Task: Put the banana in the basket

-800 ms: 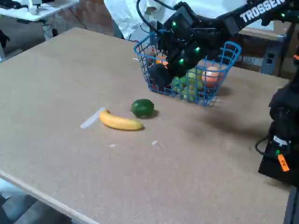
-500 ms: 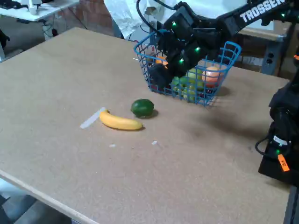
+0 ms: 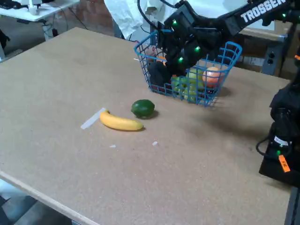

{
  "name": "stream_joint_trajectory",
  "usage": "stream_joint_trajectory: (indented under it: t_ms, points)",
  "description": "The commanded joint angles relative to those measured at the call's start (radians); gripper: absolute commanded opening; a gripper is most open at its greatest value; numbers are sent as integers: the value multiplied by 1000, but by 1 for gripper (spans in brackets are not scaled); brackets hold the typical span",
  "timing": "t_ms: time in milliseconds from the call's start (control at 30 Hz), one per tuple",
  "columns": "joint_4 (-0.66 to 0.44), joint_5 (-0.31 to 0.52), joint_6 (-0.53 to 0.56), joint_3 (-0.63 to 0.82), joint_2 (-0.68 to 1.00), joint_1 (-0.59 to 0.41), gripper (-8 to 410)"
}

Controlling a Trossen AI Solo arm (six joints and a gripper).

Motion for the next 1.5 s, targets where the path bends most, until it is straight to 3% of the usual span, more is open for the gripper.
stream_joint_trajectory:
  t_ms: [0,233,567,933,1300,1467]
  points:
    - [-6,-1,18,11,0,3,220]
    - [-91,-4,25,74,5,29,235]
    - [-130,-2,20,124,5,82,336]
    - [-183,-39,76,142,63,95,342]
    - [-475,-43,79,460,316,121,342]
    - [-543,-41,77,605,439,143,342]
